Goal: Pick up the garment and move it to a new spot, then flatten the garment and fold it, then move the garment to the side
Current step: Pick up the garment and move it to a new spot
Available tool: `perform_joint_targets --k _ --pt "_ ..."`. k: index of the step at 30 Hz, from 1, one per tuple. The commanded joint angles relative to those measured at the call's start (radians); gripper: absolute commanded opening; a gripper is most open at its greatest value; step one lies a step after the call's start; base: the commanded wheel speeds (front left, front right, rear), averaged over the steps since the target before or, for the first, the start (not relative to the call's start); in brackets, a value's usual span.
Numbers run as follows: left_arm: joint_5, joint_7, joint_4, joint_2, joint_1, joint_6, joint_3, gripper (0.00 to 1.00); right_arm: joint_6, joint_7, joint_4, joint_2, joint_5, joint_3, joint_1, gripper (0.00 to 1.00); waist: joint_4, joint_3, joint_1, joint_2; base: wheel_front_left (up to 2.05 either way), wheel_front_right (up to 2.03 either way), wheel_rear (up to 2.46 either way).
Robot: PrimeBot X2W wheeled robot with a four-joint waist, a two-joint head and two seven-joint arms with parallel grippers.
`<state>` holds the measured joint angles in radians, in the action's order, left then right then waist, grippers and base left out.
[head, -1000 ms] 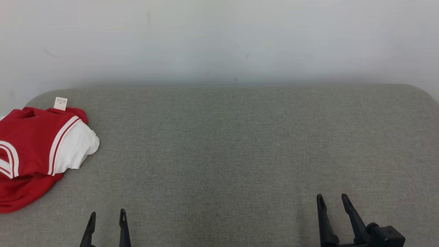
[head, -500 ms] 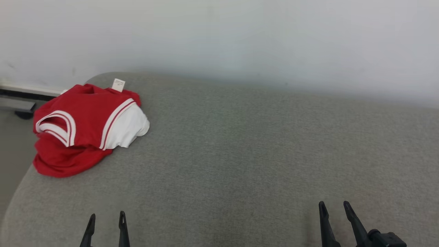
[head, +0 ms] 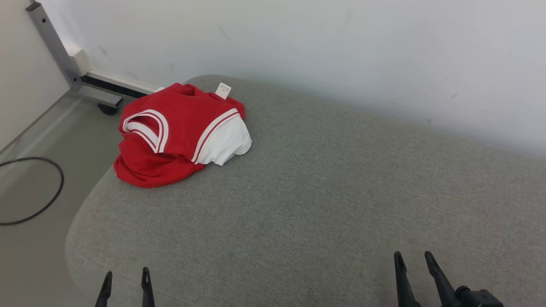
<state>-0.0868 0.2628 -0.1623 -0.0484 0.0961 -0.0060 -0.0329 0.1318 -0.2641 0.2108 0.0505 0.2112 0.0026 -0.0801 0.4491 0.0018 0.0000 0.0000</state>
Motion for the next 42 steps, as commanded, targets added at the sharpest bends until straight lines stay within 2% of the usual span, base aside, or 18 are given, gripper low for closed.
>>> perform_joint_targets --k 1,17,23,35,42 --pt "0.010 0.003 0.000 -0.003 0.004 -0.001 -0.002 1.00 -0.002 -0.001 0.001 -0.001 0.008 0.000 -0.005 1.00 0.046 -0.002 0.0000 0.0000 0.00 0.00 0.00" --pt "-0.019 0.003 0.018 -0.003 0.020 0.021 -0.023 1.00 -0.002 -0.001 0.009 -0.001 -0.013 0.038 0.015 1.00 0.056 0.008 0.0000 0.0000 0.00 0.00 0.00" --pt "-0.008 0.003 0.006 -0.003 -0.053 -0.004 -0.063 1.00 -0.002 -0.001 0.004 -0.001 -0.029 0.018 0.010 1.00 0.043 0.017 0.0000 0.0000 0.00 0.00 0.00" --pt "-0.028 0.003 -0.007 -0.013 -0.358 -0.081 -0.213 1.00 -0.002 -0.001 -0.049 0.000 -0.110 -0.029 0.091 1.00 -0.118 0.179 0.0000 0.0000 0.00 0.00 0.00" --pt "-0.015 0.003 -0.059 -0.053 -0.517 -0.100 -0.253 1.00 -0.002 -0.001 -0.093 -0.001 -0.137 -0.046 0.124 1.00 -0.199 0.256 0.0000 0.0000 0.00 0.00 0.00"
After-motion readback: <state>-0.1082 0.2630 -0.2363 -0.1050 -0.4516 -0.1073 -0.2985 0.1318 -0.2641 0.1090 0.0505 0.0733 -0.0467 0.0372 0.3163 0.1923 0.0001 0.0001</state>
